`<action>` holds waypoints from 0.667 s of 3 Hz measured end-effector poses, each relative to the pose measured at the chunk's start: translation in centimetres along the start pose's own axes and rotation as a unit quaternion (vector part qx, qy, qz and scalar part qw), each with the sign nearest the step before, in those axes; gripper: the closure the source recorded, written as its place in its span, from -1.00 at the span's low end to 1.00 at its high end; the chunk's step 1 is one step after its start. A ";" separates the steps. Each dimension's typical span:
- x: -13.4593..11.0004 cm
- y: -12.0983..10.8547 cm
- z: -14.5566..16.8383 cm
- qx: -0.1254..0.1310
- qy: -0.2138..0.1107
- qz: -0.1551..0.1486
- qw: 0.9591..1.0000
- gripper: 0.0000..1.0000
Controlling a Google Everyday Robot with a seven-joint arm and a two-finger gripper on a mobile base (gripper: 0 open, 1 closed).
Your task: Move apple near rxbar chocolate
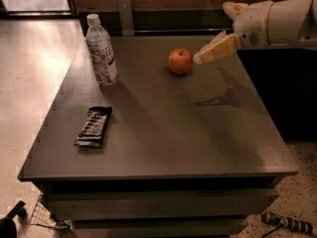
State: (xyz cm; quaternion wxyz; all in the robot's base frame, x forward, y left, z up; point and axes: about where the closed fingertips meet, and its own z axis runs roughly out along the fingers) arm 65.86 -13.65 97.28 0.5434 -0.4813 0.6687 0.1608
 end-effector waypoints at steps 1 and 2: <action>2.1 -0.9 3.9 -0.011 0.000 0.011 1.000 -1.00; 4.2 -0.9 7.7 -0.025 -0.003 0.034 0.999 -1.00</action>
Offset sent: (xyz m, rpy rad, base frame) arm 0.0800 0.0487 -0.1003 0.0742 0.1234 0.0249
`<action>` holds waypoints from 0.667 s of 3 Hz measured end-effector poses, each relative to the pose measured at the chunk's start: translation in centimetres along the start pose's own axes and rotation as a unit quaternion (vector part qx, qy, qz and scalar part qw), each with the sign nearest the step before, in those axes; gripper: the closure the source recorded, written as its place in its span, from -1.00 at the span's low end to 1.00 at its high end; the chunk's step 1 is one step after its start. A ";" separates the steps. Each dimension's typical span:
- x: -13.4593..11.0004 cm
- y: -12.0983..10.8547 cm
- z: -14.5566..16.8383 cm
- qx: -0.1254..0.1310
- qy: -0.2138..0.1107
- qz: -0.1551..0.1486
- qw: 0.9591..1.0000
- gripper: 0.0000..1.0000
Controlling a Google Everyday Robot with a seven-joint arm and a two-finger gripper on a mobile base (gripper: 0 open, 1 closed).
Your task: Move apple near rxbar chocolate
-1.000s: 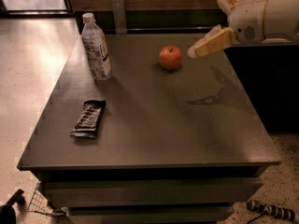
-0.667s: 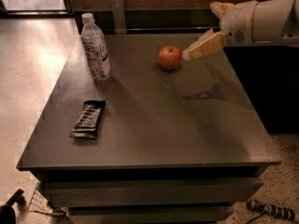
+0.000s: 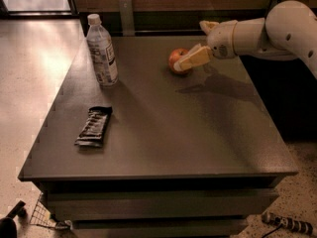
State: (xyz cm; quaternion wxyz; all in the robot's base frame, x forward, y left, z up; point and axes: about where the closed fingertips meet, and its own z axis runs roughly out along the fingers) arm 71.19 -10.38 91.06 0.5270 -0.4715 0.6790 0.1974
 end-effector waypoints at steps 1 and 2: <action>2.6 0.0 2.5 -0.009 0.010 0.024 1.000 -1.00; 4.9 0.3 4.4 -0.018 0.016 0.052 0.998 -1.00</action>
Offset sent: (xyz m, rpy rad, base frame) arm 0.0287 0.0139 -0.0931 0.0502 0.1703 -0.0337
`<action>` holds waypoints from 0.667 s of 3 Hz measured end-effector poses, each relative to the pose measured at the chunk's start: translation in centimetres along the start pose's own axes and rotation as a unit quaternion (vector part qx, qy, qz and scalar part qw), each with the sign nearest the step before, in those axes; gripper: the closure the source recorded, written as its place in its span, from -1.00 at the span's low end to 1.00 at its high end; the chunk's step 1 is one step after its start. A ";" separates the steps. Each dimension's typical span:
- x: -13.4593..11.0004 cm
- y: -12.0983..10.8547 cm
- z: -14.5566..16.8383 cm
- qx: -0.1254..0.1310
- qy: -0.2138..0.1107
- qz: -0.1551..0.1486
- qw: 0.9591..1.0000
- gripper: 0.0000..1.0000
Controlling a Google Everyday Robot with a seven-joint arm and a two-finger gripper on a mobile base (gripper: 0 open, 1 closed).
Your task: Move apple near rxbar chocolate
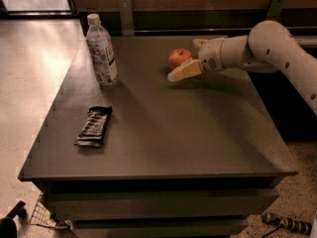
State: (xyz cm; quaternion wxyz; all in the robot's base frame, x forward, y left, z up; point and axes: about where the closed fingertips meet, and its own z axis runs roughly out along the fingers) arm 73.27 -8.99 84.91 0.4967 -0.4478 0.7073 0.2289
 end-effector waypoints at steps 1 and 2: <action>1.5 0.6 1.5 -0.007 -0.001 0.015 1.000 -0.73; 1.5 0.7 1.8 -0.010 -0.002 0.016 1.000 -0.27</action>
Offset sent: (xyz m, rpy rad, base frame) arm 0.0012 0.0076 -0.0183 0.0171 0.0254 0.0012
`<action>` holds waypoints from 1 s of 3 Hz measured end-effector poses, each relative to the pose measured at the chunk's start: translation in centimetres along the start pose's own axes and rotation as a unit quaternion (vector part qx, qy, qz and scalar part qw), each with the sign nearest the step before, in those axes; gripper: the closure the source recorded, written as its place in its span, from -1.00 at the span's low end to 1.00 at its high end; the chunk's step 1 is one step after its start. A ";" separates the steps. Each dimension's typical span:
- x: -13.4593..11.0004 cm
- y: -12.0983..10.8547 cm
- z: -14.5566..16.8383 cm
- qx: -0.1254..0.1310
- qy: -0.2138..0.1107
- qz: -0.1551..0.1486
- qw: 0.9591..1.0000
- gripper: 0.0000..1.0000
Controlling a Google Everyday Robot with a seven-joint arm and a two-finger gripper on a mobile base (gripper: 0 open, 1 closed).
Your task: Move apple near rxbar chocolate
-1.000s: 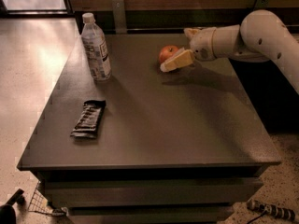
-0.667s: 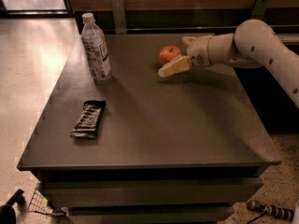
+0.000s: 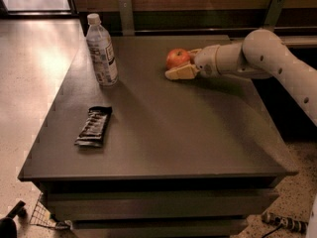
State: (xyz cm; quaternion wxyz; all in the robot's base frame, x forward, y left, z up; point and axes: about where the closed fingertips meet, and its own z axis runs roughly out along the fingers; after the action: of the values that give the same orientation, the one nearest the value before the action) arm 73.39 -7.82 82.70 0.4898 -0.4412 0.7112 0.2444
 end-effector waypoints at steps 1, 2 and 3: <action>0.0 0.2 0.3 -0.002 0.000 0.000 1.000 0.19; 0.0 0.3 0.5 -0.005 0.000 0.000 1.000 0.64; 0.0 0.5 0.8 -0.007 0.000 0.000 1.000 1.00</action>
Offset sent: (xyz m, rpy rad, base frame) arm 0.0000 0.0031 -0.0012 0.0008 0.0019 0.0045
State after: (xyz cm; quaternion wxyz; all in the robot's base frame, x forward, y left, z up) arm 73.38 -6.91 82.36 0.4867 -0.4447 0.7092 0.2497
